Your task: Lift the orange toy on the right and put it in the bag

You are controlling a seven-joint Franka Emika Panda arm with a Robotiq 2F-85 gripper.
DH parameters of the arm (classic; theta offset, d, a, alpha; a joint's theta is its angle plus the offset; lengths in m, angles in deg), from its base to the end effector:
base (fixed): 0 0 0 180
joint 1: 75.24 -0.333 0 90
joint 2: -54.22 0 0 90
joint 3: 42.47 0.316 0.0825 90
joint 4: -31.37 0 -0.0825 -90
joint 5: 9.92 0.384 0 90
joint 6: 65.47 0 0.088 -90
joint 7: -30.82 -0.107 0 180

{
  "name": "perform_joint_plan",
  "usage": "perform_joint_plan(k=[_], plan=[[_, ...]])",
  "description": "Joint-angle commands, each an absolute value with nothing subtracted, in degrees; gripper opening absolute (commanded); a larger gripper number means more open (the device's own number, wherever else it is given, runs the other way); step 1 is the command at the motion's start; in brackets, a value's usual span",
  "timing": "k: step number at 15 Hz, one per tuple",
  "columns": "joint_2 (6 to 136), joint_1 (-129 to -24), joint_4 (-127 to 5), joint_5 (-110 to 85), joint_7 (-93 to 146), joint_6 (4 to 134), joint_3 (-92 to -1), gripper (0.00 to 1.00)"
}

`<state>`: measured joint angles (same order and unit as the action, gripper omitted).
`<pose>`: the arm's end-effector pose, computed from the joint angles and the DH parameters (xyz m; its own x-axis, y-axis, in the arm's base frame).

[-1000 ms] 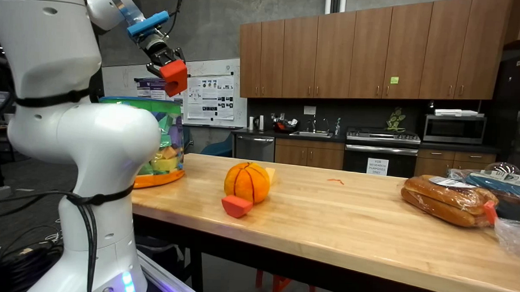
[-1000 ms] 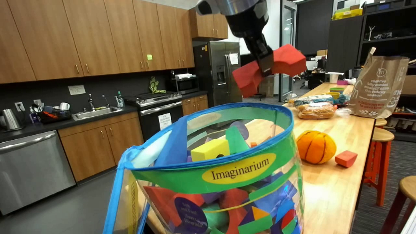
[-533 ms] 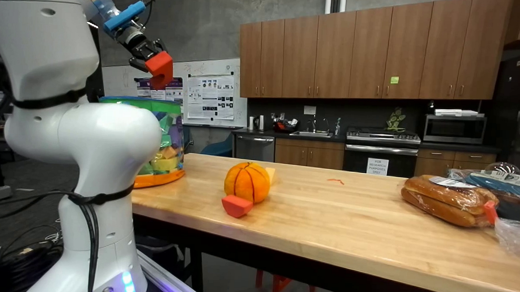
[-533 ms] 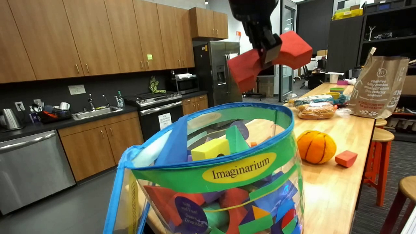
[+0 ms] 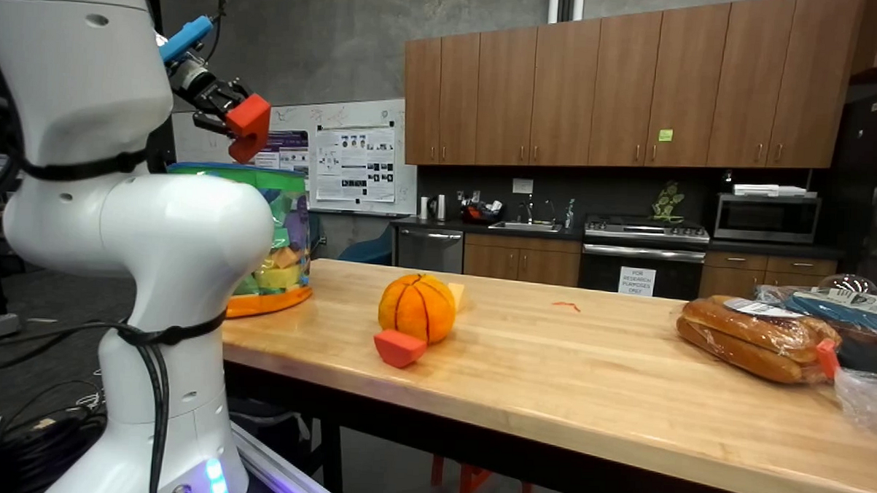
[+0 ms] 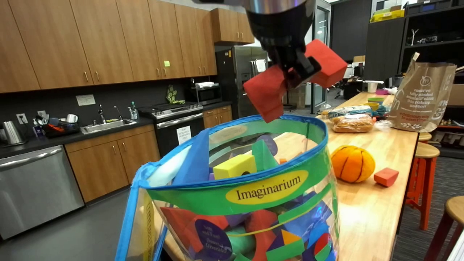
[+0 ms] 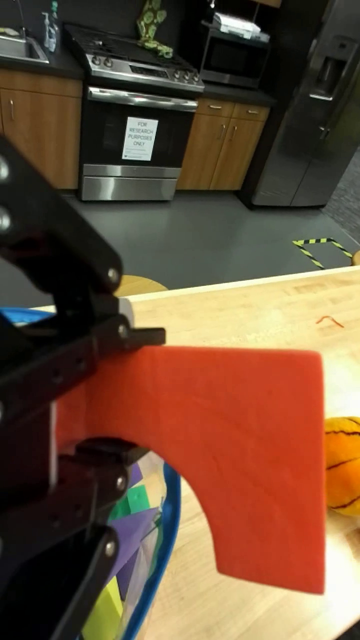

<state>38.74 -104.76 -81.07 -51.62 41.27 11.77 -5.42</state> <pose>0.2252 0.3920 0.5824 0.4438 0.7821 -0.4375 0.7150 -0.0148 0.6990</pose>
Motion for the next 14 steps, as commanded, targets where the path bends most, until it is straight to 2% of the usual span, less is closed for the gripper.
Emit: perform_joint_plan(k=[1,2,3,4,6,7,10,14], plan=[[39.87,-105.65,-82.04,-54.36,42.74,11.45,-3.86,0.16],[40.10,-105.49,-82.15,-54.82,42.70,11.32,-3.55,0.16],[40.30,-105.36,-82.44,-55.61,42.23,11.29,-3.07,0.66],[40.01,-105.29,-82.72,-56.33,42.23,11.42,-2.93,0.67],[40.36,-105.23,-82.44,-55.45,41.43,11.55,-3.04,0.77],[40.40,-105.23,-82.48,-55.58,41.39,11.55,-3.02,0.58],[40.52,-105.22,-82.48,-55.58,41.38,11.55,-3.02,0.77],[40.56,-105.22,-82.48,-55.58,41.37,11.55,-3.02,0.78]])
